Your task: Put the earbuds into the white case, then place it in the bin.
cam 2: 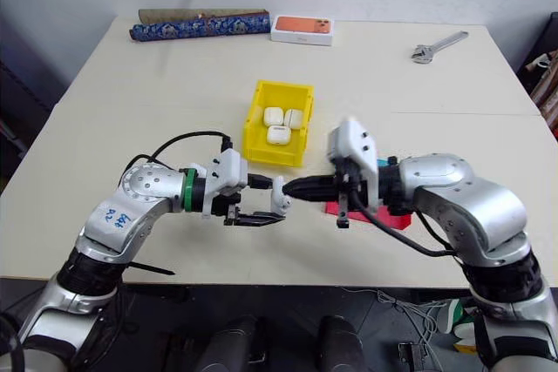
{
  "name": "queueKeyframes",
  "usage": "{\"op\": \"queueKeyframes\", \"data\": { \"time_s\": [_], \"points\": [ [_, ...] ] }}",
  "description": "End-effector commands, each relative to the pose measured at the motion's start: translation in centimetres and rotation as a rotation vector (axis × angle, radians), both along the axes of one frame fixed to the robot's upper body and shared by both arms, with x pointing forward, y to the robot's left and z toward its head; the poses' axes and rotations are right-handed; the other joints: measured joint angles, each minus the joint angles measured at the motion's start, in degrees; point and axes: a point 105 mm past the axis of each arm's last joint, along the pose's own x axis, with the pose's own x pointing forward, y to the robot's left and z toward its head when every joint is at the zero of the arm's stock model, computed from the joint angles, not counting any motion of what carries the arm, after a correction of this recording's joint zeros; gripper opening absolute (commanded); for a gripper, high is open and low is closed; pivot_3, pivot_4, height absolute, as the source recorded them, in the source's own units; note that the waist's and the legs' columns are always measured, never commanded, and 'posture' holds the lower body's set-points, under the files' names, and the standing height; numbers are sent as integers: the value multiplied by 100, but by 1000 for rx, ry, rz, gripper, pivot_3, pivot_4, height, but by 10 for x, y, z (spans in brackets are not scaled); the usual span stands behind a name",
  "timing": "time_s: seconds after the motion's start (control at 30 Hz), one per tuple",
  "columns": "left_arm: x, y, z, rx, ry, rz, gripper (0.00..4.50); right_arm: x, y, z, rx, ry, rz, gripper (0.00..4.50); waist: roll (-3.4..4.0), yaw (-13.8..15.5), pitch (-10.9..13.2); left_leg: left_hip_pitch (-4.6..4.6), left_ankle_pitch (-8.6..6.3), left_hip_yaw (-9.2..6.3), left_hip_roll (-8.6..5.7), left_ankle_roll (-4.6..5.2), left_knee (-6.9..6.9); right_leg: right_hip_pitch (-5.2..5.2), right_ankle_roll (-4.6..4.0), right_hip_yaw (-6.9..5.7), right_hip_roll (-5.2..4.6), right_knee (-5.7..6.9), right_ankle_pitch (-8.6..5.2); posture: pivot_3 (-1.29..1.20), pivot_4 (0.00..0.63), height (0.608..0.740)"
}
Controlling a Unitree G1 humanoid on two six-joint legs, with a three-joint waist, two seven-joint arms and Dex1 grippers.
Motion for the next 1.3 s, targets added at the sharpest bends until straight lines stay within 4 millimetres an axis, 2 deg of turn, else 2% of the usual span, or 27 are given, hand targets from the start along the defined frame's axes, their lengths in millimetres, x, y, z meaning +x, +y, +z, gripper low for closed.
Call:
{"op": "queueKeyframes", "data": {
  "time_s": [0.03, 0.23, 0.47, 0.63, 0.73, 0.77, 0.87, 0.93, 1.03, 1.13, 1.2, 1.3],
  "points": [
    [-2, -7, 5, 12, -32, -21, 2768, -2, 12, 5, -33, -40, 10, 38, 0, -8, 0, 0, 0, 0, 0, 0, 0, 0, 0, -2, 0, 1, 0, 0, 150, 740],
    [0, -7, 3, 30, -43, -14, 2768, 4, 21, -5, -89, -53, -29, 38, 0, -13, 0, 0, 0, 1, 1, -1, 0, 0, 0, -2, 1, 1, 0, 0, 150, 740],
    [2, -7, 6, 7, -60, 1, 2768, 12, 11, -18, -204, -57, -93, 38, 0, -7, 0, 0, 0, 1, 0, 0, 0, -2, 0, -6, 1, 2, 0, 0, 150, 740],
    [3, -5, 12, -18, -88, 17, 2768, 11, -6, -24, -256, -33, -118, 38, 0, -12, 0, 0, 0, 1, 1, 0, 0, -2, 0, -5, 2, 2, 0, 0, 150, 740],
    [2, -3, 16, -50, -81, 23, 2768, 13, -15, -22, -223, -18, -160, 38, 0, -10, 0, 0, 0, 2, 1, 0, 0, -2, 0, -4, 1, 1, 0, 0, 150, 740],
    [0, 1, 19, -77, -70, 23, 2768, 15, -21, -15, -158, -35, -176, 38, -1, -10, 0, 0, 0, 2, 1, 0, 0, -2, 0, -5, 1, 1, 0, 0, 150, 740],
    [-6, 20, 31, -162, -35, 29, 2768, 18, -49, -1, 10, -94, -261, 38, -7, 13, 3, -4, 0, -6, 2, 0, 0, 2, 0, -2, -1, -2, 0, 0, 150, 740],
    [-11, 35, 35, -202, 1, 30, 2768, 15, -72, -3, 64, -108, -328, 38, -6, 52, 3, -4, 0, -6, 0, 0, -2, 4, 0, -3, -2, -4, 0, 0, 150, 740],
    [-8, 59, 38, -234, 54, 87, 2768, 4, -99, -3, 147, -176, -390, 568, -6, 102, 3, -1, 0, -4, 1, 0, -2, 4, 0, -6, 2, -2, 0, 0, 150, 740],
    [-1, 68, 51, -295, -10, 81, 2768, 1, -118, 3, 226, -265, -497, 1574, -8, 113, 2, 6, 3, 6, 0, 4, -1, 5, 2, -5, 3, 1, 1, 0, 150, 740],
    [2, 68, 65, -363, -35, 55, 2768, -2, -127, 6, 261, -327, -555, 2300, -8, 121, 2, 9, 6, 9, -1, 4, 2, 6, 5, 0, 4, 5, 3, 0, 150, 740],
    [19, 60, 77, -419, -67, 82, 2768, -6, -141, 5, 283, -405, -623, 3287, -8, 148, 2, 8, 7, 2, -8, 5, 2, 6, 9, 1, 3, 7, 5, 0, 150, 740]
  ]
}}
